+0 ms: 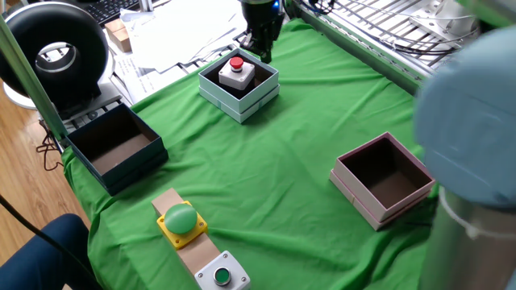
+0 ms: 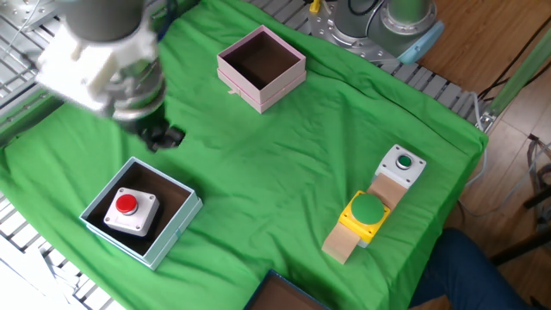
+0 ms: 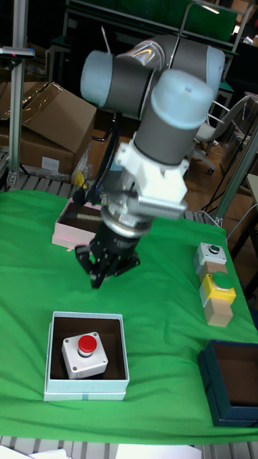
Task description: Move an object from one box to another
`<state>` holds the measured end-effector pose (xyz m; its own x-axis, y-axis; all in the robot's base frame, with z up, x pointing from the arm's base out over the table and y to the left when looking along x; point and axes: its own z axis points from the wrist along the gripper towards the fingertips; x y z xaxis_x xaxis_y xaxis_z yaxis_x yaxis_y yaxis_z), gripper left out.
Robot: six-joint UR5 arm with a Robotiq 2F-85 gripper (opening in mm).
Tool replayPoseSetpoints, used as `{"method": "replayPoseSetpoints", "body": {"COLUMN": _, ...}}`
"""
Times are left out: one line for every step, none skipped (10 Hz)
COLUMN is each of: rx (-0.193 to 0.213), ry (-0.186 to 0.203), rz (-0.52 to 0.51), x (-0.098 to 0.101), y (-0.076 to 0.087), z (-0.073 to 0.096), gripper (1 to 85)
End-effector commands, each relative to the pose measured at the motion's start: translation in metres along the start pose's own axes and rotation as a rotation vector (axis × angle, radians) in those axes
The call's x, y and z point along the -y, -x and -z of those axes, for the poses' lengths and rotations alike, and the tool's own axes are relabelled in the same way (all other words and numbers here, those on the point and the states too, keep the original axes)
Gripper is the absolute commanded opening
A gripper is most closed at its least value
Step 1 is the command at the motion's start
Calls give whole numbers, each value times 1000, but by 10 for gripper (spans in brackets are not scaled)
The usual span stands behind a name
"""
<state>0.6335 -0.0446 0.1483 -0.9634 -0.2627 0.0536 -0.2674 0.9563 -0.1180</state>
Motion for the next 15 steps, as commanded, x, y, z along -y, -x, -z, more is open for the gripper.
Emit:
{"method": "replayPoseSetpoints", "body": {"rx": 24, "ry": -3, "rz": 60, "x": 9, "y": 42, "z": -26, "gripper": 590}}
{"method": "replayPoseSetpoints", "body": {"rx": 17, "ry": 4, "rz": 75, "x": 8, "y": 42, "z": -28, "gripper": 653}}
{"method": "replayPoseSetpoints", "body": {"rx": 13, "ry": -8, "rz": 117, "x": 11, "y": 43, "z": -30, "gripper": 813}}
{"method": "replayPoseSetpoints", "body": {"rx": 23, "ry": -12, "rz": 135, "x": 12, "y": 48, "z": -32, "gripper": 850}}
{"method": "replayPoseSetpoints", "body": {"rx": 28, "ry": -15, "rz": 146, "x": 12, "y": 53, "z": -35, "gripper": 850}}
{"method": "replayPoseSetpoints", "body": {"rx": 45, "ry": -10, "rz": 158, "x": 12, "y": 60, "z": -39, "gripper": 850}}
{"method": "replayPoseSetpoints", "body": {"rx": 61, "ry": -5, "rz": 155, "x": 10, "y": 65, "z": -40, "gripper": 850}}
{"method": "replayPoseSetpoints", "body": {"rx": 71, "ry": -1, "rz": 150, "x": 7, "y": 71, "z": -41, "gripper": 850}}
{"method": "replayPoseSetpoints", "body": {"rx": 85, "ry": 12, "rz": 141, "x": 1, "y": 79, "z": -42, "gripper": 850}}
{"method": "replayPoseSetpoints", "body": {"rx": 101, "ry": 20, "rz": 145, "x": -4, "y": 87, "z": -44, "gripper": 850}}
{"method": "replayPoseSetpoints", "body": {"rx": 121, "ry": 14, "rz": 166, "x": -2, "y": 97, "z": -50, "gripper": 850}}
{"method": "replayPoseSetpoints", "body": {"rx": 134, "ry": 13, "rz": 193, "x": -2, "y": 104, "z": -55, "gripper": 850}}
{"method": "replayPoseSetpoints", "body": {"rx": 141, "ry": 21, "rz": 208, "x": -5, "y": 108, "z": -59, "gripper": 850}}
{"method": "replayPoseSetpoints", "body": {"rx": 138, "ry": 21, "rz": 222, "x": -3, "y": 107, "z": -63, "gripper": 850}}
{"method": "replayPoseSetpoints", "body": {"rx": 133, "ry": 24, "rz": 237, "x": -1, "y": 105, "z": -67, "gripper": 850}}
